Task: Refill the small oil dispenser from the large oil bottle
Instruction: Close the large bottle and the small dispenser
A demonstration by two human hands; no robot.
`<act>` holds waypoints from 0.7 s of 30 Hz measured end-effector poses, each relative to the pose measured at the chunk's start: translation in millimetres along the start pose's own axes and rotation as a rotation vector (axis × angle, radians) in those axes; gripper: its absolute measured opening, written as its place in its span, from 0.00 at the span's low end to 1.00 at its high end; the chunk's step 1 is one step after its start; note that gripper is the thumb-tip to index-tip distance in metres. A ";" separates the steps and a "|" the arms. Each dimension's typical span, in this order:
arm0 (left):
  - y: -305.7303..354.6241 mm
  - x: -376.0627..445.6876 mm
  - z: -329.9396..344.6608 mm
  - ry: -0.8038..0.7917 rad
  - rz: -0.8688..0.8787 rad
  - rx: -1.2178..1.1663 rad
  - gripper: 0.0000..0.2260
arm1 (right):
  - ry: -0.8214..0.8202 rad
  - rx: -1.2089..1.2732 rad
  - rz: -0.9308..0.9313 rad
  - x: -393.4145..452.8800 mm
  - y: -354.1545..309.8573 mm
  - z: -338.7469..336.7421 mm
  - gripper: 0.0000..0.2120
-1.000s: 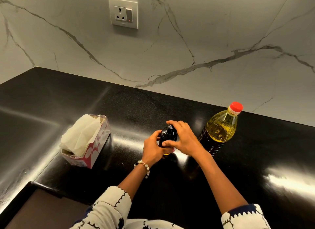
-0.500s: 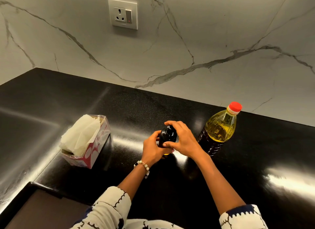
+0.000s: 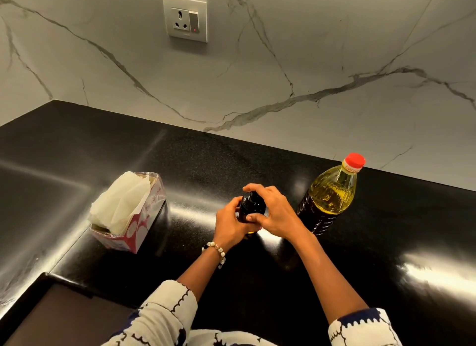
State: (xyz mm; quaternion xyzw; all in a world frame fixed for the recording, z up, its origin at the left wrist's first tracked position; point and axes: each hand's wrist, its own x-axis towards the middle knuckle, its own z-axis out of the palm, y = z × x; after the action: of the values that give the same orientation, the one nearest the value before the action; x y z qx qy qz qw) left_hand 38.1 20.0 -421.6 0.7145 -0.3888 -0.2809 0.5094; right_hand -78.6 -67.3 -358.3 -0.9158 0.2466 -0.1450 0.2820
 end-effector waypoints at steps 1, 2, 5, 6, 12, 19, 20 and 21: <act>0.0 0.0 -0.1 -0.003 0.001 -0.002 0.29 | 0.003 -0.002 0.001 0.3 0.1 0.4 0.33; -0.4 0.2 -0.3 -0.005 0.001 -0.003 0.29 | -0.004 0.002 0.005 1.2 1.0 -0.1 0.33; -1.6 0.7 -0.9 -0.021 -0.015 -0.020 0.28 | -0.058 0.034 0.007 5.3 2.8 -7.9 0.34; -2.6 1.0 -0.9 -0.030 -0.017 -0.021 0.28 | -0.079 0.048 0.008 6.7 3.5 -10.4 0.34; -4.6 1.4 1.7 -0.039 -0.007 -0.001 0.26 | -0.085 0.059 0.025 9.2 5.5 -6.0 0.32; -6.9 -0.2 4.9 -0.008 0.038 0.042 0.23 | 0.041 0.080 0.049 0.8 -0.2 7.2 0.30; -7.0 -0.2 5.0 -0.008 0.036 0.042 0.23 | 0.048 0.079 0.058 0.6 -0.3 9.0 0.30; -6.9 -0.4 5.2 -0.006 0.033 0.044 0.23 | 0.055 0.073 0.063 0.3 -0.7 10.3 0.30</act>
State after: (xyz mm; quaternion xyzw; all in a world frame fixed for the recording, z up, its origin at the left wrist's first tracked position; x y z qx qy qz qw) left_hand 35.6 19.0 -429.8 0.7181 -0.4081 -0.2660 0.4969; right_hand -73.9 -62.4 -366.1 -0.8923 0.2777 -0.1699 0.3129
